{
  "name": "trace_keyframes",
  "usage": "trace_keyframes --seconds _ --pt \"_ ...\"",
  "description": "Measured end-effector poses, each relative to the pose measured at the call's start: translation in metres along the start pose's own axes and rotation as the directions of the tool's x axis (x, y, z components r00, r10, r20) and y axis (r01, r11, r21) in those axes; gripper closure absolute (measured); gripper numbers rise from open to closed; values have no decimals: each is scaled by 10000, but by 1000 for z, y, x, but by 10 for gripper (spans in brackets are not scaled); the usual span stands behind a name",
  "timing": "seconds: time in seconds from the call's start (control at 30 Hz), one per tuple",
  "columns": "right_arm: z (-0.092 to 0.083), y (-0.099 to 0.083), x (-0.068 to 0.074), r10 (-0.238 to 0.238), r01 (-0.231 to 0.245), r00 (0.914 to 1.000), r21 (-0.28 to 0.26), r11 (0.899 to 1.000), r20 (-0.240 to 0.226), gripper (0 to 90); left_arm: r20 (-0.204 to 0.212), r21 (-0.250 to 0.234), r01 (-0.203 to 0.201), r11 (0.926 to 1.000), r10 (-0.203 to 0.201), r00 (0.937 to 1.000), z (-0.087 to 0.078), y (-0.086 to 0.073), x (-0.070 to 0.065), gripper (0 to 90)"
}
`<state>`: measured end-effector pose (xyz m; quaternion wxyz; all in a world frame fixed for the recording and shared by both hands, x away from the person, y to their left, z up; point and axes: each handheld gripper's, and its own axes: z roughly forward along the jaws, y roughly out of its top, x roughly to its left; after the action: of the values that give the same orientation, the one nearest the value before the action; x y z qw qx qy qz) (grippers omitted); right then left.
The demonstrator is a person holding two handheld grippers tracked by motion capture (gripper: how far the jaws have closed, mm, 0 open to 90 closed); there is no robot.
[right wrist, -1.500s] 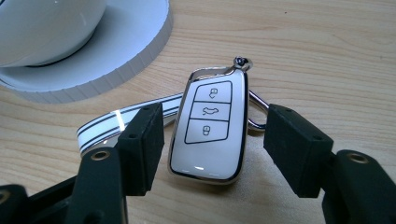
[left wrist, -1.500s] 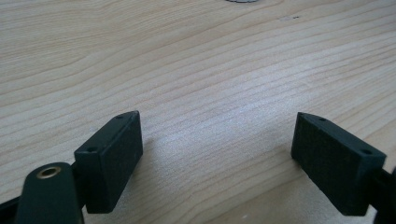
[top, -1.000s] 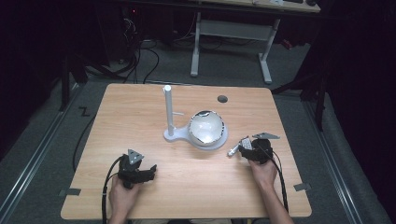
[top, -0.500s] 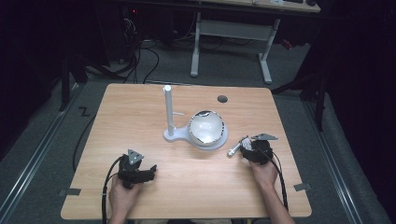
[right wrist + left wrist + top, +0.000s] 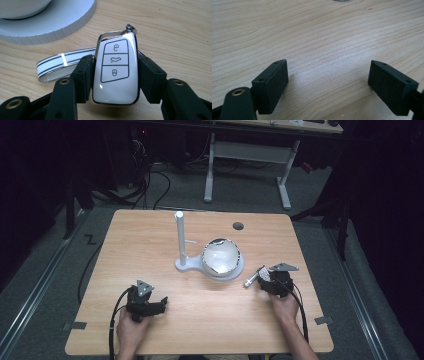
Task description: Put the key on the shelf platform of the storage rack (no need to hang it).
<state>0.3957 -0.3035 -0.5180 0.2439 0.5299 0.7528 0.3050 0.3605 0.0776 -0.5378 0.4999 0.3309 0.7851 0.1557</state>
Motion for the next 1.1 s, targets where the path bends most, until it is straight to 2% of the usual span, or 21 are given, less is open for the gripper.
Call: trace_keyframes --seconds 0.4,0.87,1.0,1.1 --pt "-30 5 -3 53 -87 9990 -776 9969 -437 497 -16 2 28 10000 -28 10000 0 0 0 168" --pt "-64 14 1 -561 477 9972 -1555 9867 -498 497 8 18 -5 10000 5 10000 -1 0 0 167" --pt "-72 17 3 -593 472 9963 -1806 9824 -620 497 3 21 7 10000 -7 10000 -1 -1 0 164" --pt "-78 20 7 -782 665 9951 -1733 9826 -612 496 -3 20 12 10000 -12 10000 -1 -1 0 164"
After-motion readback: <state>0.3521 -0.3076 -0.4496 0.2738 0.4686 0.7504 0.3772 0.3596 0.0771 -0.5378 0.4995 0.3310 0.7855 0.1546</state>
